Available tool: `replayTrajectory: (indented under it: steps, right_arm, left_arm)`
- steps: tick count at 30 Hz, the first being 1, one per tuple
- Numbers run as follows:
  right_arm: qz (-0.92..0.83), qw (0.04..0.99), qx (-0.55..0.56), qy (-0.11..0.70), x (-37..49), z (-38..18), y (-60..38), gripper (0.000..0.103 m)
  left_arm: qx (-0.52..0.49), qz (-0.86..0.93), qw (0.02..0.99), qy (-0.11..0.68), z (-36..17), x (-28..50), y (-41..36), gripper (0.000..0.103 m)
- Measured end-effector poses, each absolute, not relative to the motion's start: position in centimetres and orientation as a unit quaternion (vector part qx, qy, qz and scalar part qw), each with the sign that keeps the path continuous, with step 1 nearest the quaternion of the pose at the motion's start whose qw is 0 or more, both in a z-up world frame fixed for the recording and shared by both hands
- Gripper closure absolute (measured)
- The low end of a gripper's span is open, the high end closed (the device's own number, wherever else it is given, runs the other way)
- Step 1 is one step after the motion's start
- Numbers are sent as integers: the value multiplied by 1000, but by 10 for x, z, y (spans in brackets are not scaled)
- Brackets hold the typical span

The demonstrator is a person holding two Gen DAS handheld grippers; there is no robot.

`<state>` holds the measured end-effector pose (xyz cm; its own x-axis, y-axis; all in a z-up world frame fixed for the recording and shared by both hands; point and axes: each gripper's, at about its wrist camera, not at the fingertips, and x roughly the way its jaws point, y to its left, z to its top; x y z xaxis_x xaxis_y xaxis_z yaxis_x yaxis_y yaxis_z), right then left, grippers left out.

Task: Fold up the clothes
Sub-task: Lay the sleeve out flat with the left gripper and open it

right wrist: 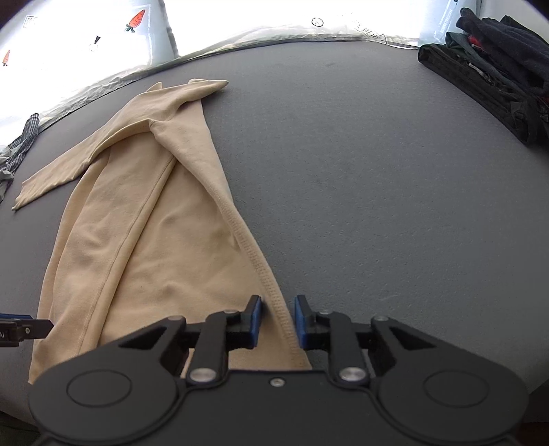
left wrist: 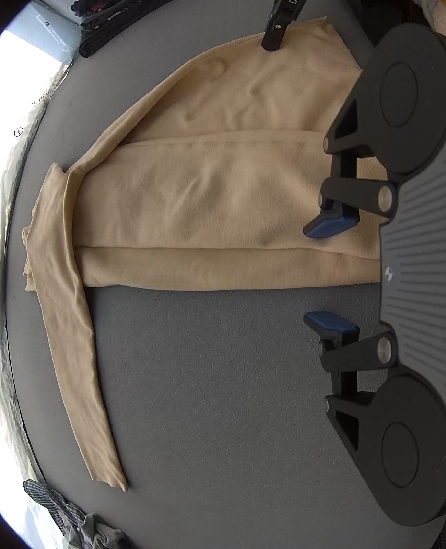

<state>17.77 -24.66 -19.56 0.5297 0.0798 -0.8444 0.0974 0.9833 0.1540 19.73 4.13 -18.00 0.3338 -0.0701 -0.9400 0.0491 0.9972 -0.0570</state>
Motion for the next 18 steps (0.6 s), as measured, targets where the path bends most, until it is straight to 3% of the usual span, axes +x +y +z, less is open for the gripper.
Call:
replayTrajectory:
  steps: [9,18]
  right_arm:
    - [88,860,183,468,176,-184,-258,98]
    - [168,834,198,487,185,-191,-226,99]
  left_arm:
    - [-17,-20,820,572,-183,196,39,46]
    - [-19,-21,821,570,-184,195,40,44]
